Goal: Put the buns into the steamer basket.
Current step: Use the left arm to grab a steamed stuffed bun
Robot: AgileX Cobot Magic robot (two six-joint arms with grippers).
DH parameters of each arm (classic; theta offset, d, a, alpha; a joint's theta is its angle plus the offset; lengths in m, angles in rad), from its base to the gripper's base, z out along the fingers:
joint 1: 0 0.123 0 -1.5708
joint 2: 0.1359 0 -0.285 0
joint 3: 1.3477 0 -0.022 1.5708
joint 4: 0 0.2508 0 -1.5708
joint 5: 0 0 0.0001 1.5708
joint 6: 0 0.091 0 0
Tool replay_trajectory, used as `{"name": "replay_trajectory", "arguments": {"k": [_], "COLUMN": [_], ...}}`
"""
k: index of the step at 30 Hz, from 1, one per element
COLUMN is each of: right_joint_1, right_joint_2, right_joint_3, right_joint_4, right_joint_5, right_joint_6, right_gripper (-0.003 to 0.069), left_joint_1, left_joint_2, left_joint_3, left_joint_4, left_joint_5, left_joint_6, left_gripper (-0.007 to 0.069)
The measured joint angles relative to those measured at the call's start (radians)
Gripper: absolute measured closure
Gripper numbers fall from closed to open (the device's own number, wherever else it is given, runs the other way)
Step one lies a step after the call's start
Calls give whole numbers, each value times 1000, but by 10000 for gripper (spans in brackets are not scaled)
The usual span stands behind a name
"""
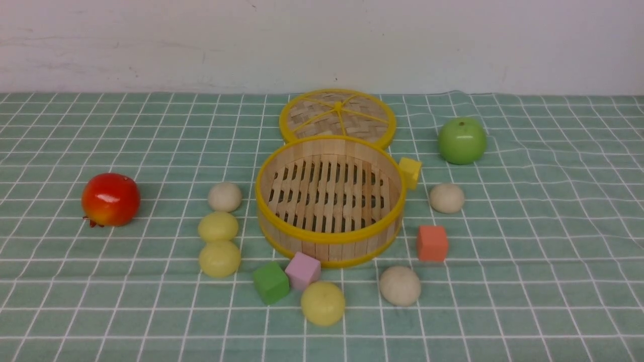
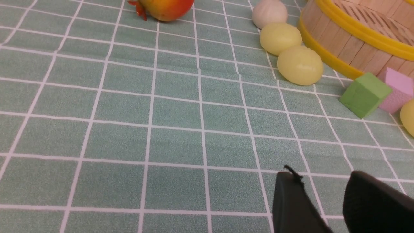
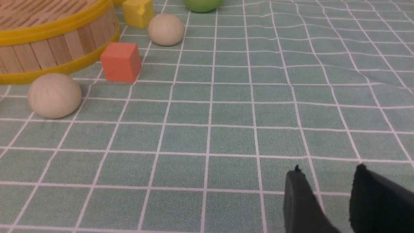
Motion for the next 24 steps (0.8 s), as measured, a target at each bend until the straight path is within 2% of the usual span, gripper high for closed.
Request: {"name": "replay_trajectory", "arguments": {"k": [3, 4, 5, 6, 9, 14, 20, 23, 24], "right_joint_1": [0, 0, 0, 0, 0, 0, 0, 0, 0], "right_joint_2": [0, 0, 0, 0, 0, 0, 0, 0, 0], "right_joint_3": [0, 0, 0, 0, 0, 0, 0, 0, 0], "right_joint_4": [0, 0, 0, 0, 0, 0, 0, 0, 0], "right_joint_5": [0, 0, 0, 0, 0, 0, 0, 0, 0], "right_joint_6": [0, 0, 0, 0, 0, 0, 0, 0, 0], "right_gripper": [419, 419, 419, 419, 419, 419, 419, 419, 419], "left_joint_1": [0, 0, 0, 0, 0, 0, -1, -1, -1], "left_joint_2": [0, 0, 0, 0, 0, 0, 37, 237, 266], "left_joint_3": [0, 0, 0, 0, 0, -11, -203, -417, -429], "left_joint_4": [-88, -182, -197, -305, -484, -549, -472, -368, -362], "left_joint_5": [-84, -132, -139, -186, -292, -399, -152, 188, 208], "left_joint_6": [-67, -134, -134, -214, -292, -304, -217, -105, -95], "left_gripper": [386, 386, 386, 386, 386, 387, 460, 533, 537]}}
